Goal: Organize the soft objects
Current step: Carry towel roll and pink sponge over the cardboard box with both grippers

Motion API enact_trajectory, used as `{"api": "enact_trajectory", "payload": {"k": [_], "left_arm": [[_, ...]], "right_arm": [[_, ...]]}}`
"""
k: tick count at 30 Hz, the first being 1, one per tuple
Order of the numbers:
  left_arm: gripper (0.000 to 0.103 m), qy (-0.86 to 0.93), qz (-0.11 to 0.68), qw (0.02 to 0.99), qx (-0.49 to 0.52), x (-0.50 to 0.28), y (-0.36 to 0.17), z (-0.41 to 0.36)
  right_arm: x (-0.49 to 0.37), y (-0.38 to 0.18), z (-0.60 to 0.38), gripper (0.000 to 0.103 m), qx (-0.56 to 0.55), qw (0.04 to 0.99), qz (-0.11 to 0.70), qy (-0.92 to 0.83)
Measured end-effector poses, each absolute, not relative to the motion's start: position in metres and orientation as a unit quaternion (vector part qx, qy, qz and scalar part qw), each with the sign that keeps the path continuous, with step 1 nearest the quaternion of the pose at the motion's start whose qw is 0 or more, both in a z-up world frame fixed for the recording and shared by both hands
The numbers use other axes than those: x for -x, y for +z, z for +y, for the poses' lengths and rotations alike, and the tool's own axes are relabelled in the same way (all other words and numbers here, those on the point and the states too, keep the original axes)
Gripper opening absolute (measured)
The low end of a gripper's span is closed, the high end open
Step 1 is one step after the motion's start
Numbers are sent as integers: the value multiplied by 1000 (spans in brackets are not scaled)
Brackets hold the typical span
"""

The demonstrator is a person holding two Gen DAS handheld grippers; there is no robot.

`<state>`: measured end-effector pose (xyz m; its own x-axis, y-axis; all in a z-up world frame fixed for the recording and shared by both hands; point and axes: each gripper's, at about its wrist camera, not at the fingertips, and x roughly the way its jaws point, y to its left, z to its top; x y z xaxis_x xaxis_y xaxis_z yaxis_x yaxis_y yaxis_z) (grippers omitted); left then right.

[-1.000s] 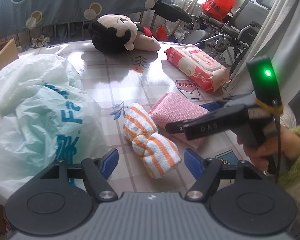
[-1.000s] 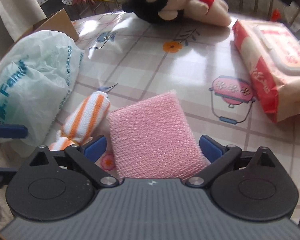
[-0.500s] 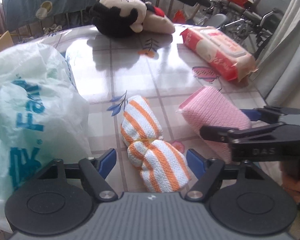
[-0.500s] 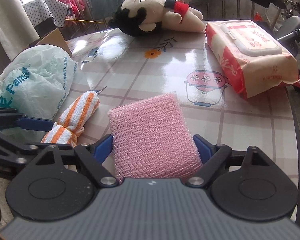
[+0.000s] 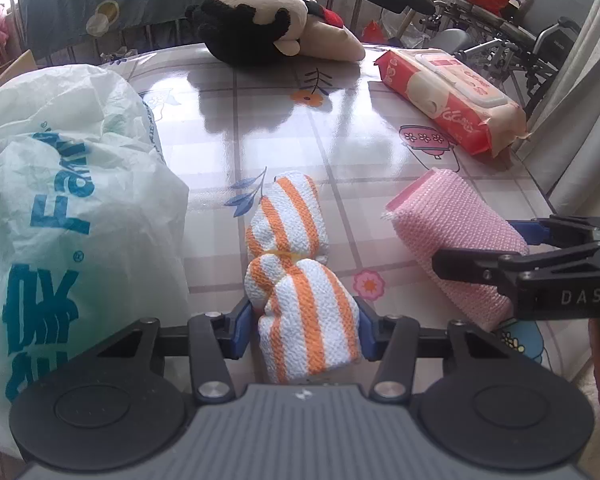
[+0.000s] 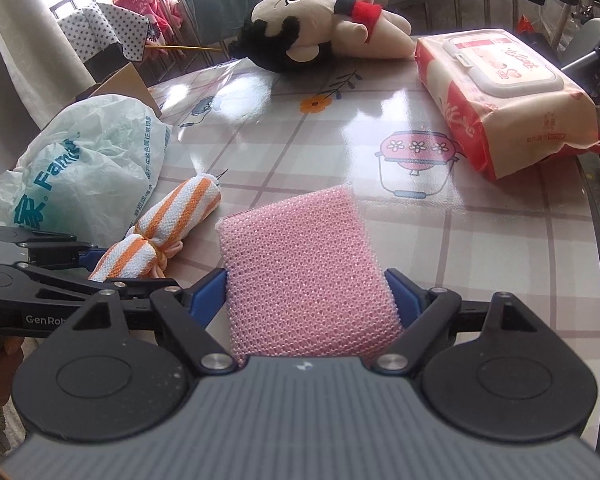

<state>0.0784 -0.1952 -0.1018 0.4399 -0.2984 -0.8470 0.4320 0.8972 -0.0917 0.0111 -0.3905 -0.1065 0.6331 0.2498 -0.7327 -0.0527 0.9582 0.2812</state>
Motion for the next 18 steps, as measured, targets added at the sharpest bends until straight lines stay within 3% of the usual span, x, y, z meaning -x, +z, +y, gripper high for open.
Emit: {"api": "enact_trajectory", "payload": {"k": [18], "left_arm": [[50,-236,458,856,-37,-17,-57,-182]], "right_arm": [[10,-114,-439,83,-323,846,403,135]]}}
